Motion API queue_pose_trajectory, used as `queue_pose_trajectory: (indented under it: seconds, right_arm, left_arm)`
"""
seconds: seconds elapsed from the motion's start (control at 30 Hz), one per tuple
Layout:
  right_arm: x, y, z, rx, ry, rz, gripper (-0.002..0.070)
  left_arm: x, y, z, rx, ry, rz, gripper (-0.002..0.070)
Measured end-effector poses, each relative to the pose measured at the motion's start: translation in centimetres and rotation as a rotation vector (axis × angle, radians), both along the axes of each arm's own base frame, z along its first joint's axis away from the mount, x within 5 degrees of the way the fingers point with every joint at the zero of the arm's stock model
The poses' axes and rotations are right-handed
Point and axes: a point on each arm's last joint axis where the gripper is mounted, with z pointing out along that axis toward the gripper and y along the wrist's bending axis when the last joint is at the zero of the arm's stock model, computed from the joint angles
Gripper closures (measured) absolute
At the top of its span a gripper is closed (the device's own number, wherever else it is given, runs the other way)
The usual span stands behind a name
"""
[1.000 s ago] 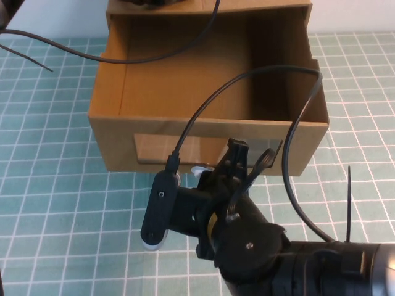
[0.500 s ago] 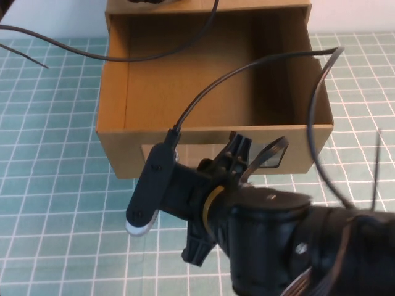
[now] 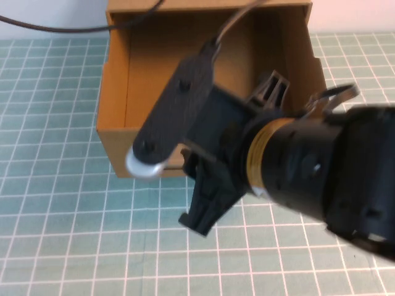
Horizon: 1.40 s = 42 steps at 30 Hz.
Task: Open the shoe box
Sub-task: 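Pull the top drawer of the cardboard box fully open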
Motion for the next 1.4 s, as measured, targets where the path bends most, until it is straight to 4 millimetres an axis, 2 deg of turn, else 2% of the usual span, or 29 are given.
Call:
queue_pose_trajectory:
  seconds: [0.17,0.33,0.43,0.57,0.63,0.73,0.9,0.97,1.07,1.2,1.4]
  right_arm:
    - [0.1,-0.4,1.8,0.021,-0.012,-0.032,0.0501]
    - [2.0,-1.9,2.9,0.025,-0.019,-0.131,0.0628]
    - [3.9,-3.4,3.0,0.031,-0.011,-0.215,0.0671]
    - [6.4,-5.9,3.0,0.058,0.017,-0.330,0.0685]
    - [7.3,-7.2,3.5,0.098,0.014,-0.369,0.0686]
    - [7.6,-9.3,4.9,0.193,0.009,-0.397,0.0687]
    - [6.6,-13.1,7.3,0.300,-0.011,-0.426,0.0688]
    - [5.7,-14.7,7.9,0.342,-0.022,-0.441,0.0688]
    - [4.3,-16.8,8.1,0.386,-0.057,-0.457,0.0689]
    - [1.3,-19.3,7.5,0.438,-0.119,-0.452,0.0689]
    - [-3.7,-22.2,3.9,0.508,-0.184,-0.401,0.0689]
  left_arm:
    - [-3.6,1.5,3.7,0.015,-0.086,0.043,0.0680]
    - [-8.6,3.1,7.5,0.059,-0.190,0.135,0.0680]
    - [-12.0,4.0,8.8,0.069,-0.228,0.175,0.0680]
    - [-17.0,5.2,8.7,0.112,-0.249,0.212,0.0680]
    - [-19.7,5.9,7.7,0.148,-0.241,0.237,0.0680]
    - [-23.5,7.3,5.1,0.207,-0.230,0.316,0.0680]
    - [-30.5,9.7,0.6,0.234,-0.309,0.475,0.0680]
    - [-32.8,10.5,-1.9,0.226,-0.335,0.543,0.0680]
    - [-34.8,11.3,-5.7,0.206,-0.351,0.622,0.0680]
    - [-36.6,11.8,-9.1,0.141,-0.389,0.672,0.0680]
    - [-36.3,11.7,-12.1,0.040,-0.306,0.727,0.0680]
